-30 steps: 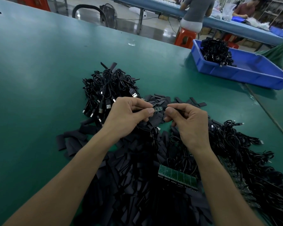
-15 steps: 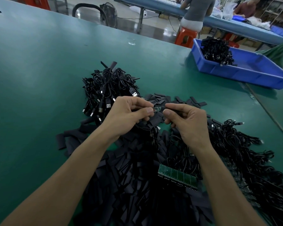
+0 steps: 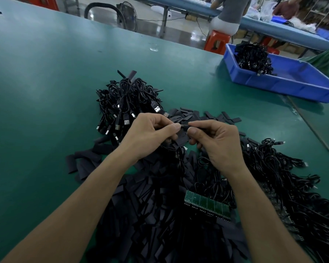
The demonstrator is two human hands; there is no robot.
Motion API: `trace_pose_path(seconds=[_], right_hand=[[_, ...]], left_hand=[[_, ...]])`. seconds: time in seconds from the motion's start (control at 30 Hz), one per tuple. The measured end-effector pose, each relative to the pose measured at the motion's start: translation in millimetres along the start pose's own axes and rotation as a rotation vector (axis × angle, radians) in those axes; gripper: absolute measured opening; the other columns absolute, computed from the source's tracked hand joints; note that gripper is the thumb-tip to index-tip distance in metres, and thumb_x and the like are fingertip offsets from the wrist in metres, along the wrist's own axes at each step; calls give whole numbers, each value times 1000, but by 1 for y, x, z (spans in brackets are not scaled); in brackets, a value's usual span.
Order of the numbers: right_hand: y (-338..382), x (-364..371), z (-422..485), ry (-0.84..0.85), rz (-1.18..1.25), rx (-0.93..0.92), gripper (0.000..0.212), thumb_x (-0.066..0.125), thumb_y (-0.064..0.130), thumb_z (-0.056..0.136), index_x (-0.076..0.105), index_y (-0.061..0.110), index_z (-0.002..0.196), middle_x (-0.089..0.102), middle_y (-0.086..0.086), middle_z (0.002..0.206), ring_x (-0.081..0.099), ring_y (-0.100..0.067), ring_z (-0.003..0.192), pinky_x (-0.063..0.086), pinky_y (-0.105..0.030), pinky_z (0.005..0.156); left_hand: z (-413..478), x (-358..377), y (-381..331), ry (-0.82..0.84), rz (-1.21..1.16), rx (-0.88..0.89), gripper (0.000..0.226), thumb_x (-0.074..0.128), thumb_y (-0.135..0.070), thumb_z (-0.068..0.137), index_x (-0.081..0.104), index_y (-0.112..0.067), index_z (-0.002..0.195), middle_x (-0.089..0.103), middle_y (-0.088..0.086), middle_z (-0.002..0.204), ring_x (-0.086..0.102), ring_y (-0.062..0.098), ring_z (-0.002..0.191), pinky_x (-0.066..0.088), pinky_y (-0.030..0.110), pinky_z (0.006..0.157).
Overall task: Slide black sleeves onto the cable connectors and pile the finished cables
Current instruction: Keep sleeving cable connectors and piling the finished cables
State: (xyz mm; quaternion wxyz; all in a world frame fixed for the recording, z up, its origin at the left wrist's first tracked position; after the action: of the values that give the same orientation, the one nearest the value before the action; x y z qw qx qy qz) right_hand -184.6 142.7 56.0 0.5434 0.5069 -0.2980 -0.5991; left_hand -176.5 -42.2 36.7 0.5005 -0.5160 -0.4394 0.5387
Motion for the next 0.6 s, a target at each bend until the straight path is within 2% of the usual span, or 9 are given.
trace_pose_path(seconds=[0.17, 0.4, 0.6], right_hand=[[2, 1, -3, -15, 2, -17, 9, 75, 22, 82, 74, 20, 91, 72, 9, 66, 65, -6, 55, 48, -14, 53], [3, 2, -2, 42, -52, -32, 18, 76, 18, 82, 73, 26, 97, 74, 11, 76, 69, -7, 65, 52, -15, 62], [0, 2, -2, 15, -70, -34, 11, 75, 14, 86, 75, 22, 94, 73, 9, 72, 68, -9, 63, 50, -15, 59]], left_hand=[[-1, 1, -2, 32, -19, -37, 13, 71, -19, 92, 75, -10, 84, 76, 4, 75, 70, 13, 69, 55, 18, 67], [-2, 1, -4, 60, -32, -37, 10, 70, -11, 92, 74, -7, 84, 75, 4, 71, 68, 12, 66, 55, 19, 67], [-3, 3, -4, 63, -36, -26, 10, 72, -11, 91, 74, -8, 82, 75, 4, 71, 68, 9, 65, 53, 16, 64]])
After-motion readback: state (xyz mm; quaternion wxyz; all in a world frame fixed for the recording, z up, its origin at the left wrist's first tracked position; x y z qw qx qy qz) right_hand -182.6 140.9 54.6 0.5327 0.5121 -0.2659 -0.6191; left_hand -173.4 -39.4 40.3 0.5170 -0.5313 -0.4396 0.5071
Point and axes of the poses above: each hand's wrist, its own z-axis towards the middle knuckle, its own x-axis out of the palm, y = z × x, the point moved 3 cm from there along z, towards the middle knuckle
